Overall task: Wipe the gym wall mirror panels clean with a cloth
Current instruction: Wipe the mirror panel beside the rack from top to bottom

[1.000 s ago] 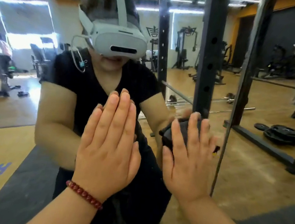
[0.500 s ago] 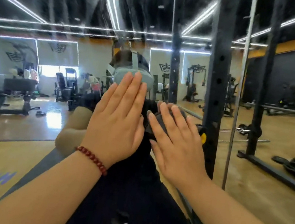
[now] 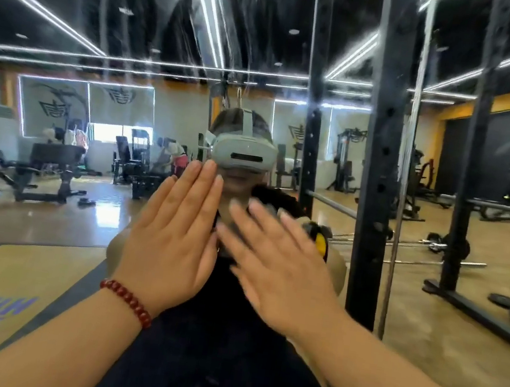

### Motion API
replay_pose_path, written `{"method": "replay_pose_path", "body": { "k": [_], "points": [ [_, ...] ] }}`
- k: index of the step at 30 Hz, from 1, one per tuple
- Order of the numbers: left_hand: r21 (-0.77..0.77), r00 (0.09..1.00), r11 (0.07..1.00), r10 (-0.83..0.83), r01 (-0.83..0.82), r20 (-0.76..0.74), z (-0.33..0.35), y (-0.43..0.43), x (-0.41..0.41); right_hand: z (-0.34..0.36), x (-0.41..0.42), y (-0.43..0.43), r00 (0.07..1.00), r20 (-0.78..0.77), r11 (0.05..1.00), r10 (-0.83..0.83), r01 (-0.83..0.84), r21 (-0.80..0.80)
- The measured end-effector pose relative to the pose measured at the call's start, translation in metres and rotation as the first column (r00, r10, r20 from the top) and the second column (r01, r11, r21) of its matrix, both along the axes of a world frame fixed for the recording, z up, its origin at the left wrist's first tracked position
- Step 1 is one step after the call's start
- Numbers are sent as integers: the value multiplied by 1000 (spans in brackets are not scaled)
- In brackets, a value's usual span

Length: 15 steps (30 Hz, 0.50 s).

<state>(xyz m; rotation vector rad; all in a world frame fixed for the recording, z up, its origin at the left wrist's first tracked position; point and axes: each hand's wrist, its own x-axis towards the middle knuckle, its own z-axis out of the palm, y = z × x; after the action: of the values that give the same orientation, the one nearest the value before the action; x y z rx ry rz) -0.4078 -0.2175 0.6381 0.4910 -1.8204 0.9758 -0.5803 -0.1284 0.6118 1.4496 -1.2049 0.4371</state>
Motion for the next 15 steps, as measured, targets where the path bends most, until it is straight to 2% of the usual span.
{"method": "replay_pose_path", "body": {
  "k": [4, 6, 9, 11, 15],
  "points": [
    [42, 998, 999, 11, -8, -55, -10, 2, -8, 63, 7, -11, 963, 267, 981, 31, 21, -191],
    [58, 998, 998, 4, 0, -70, -20, 4, -12, 43, 6, -10, 961, 272, 981, 41, 13, -196],
    [67, 998, 997, 25, -21, -61, -32, 5, -16, -25, 0, 2, 977, 211, 995, 11, 10, -100],
    [69, 997, 997, 42, -38, -62, -36, 4, -17, -42, -9, 11, 970, 244, 997, -9, 29, -78],
    [55, 997, 997, 48, -45, -62, -36, 6, -20, 30, -30, 11, 854, 512, 961, 92, 59, -271]
  ]
}}
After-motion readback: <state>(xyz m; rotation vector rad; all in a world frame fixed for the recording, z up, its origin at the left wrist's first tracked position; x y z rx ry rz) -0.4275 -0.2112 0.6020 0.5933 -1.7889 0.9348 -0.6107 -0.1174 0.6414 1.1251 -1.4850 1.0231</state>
